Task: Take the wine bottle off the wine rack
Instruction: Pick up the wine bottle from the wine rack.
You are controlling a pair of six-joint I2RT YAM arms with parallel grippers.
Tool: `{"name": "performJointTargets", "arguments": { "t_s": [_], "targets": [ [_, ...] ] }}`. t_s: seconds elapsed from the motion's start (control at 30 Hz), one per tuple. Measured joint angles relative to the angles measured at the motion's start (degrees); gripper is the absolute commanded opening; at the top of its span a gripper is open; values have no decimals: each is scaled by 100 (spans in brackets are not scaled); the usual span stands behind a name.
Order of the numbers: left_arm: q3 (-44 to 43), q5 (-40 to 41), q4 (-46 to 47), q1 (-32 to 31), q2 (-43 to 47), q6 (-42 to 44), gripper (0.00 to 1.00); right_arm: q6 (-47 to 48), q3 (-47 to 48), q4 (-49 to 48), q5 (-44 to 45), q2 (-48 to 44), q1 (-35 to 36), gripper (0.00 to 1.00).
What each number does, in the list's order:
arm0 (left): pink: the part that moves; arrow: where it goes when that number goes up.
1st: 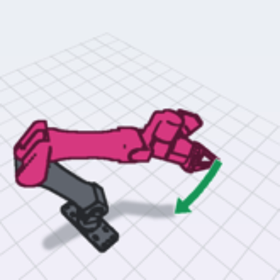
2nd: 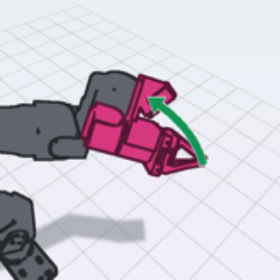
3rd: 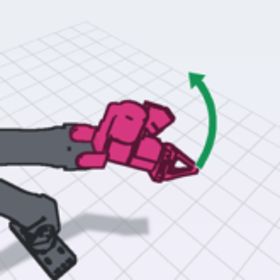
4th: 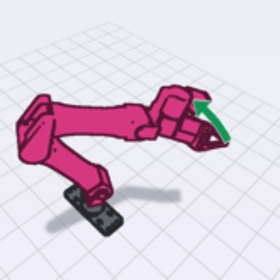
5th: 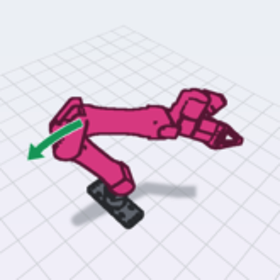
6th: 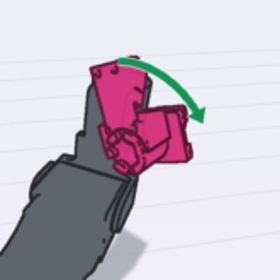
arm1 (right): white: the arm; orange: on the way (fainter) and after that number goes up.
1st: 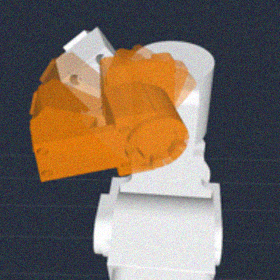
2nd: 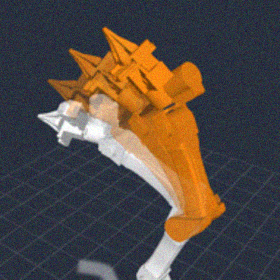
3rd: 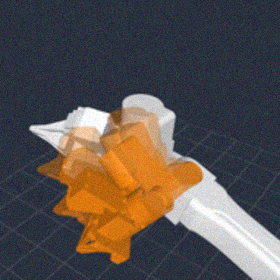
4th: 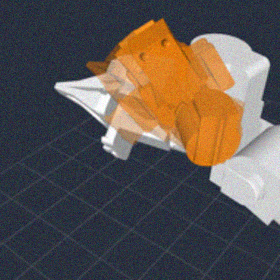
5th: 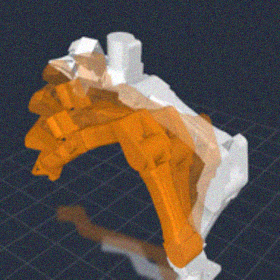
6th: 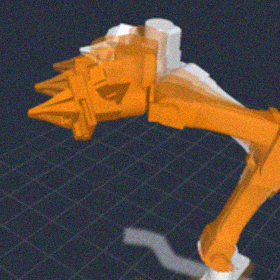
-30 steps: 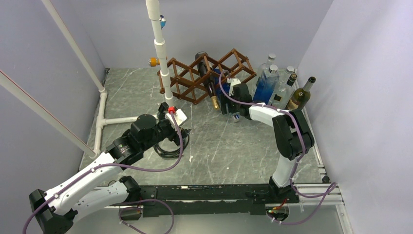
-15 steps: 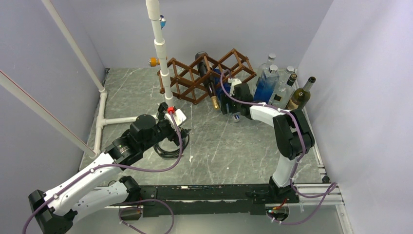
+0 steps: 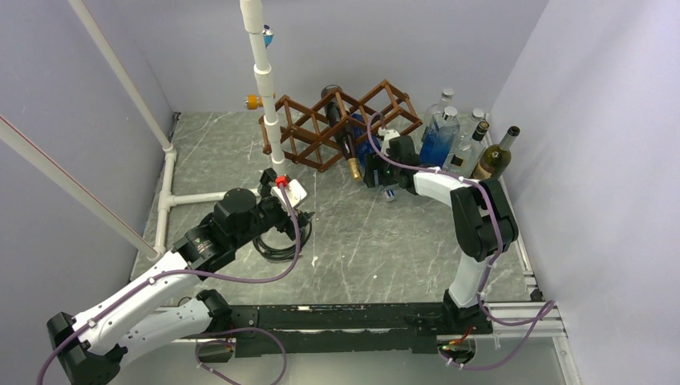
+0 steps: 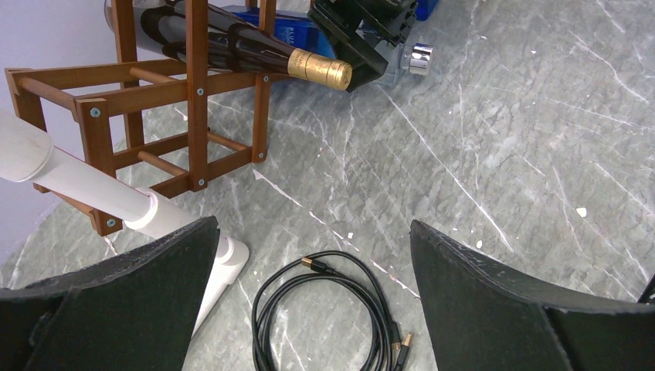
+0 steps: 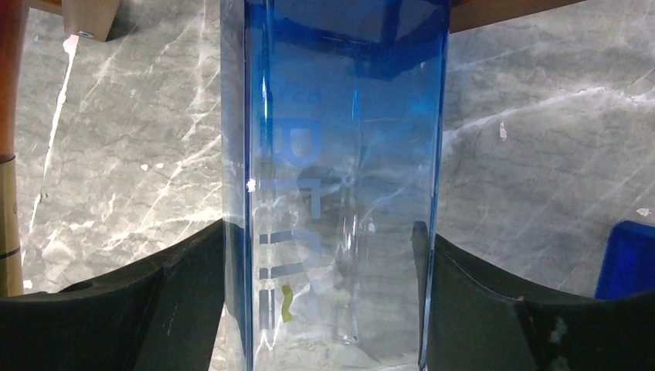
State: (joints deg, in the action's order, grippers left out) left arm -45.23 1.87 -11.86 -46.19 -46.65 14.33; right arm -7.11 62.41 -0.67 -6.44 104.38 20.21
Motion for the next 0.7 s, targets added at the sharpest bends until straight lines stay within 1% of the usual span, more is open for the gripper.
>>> {"name": "performJointTargets", "arguments": {
  "t_s": [0.07,0.27,0.37,0.4,0.47,0.5,0.53,0.6,0.7],
  "targets": [
    [0,0,0,0,0,2,99,-7,28,28,-28,20,-9,57],
    [0,0,0,0,0,0,99,-46,63,61,-173,55,-66,58],
    [0,0,0,0,0,0,99,-46,70,63,-223,63,-85,47],
    [0,0,0,0,0,0,99,-46,70,63,-234,63,-87,40],
    [0,0,0,0,0,0,99,-37,70,66,-251,63,-94,20],
    [0,0,0,0,0,0,99,-31,70,70,-256,63,-96,12],
    [0,0,0,0,0,2,99,-13,70,72,-256,63,-96,8],
    [0,0,0,0,0,0,99,15,70,81,-254,63,-98,5],
    [0,0,0,0,0,0,99,48,70,105,-256,57,-101,3]
  ]
}}
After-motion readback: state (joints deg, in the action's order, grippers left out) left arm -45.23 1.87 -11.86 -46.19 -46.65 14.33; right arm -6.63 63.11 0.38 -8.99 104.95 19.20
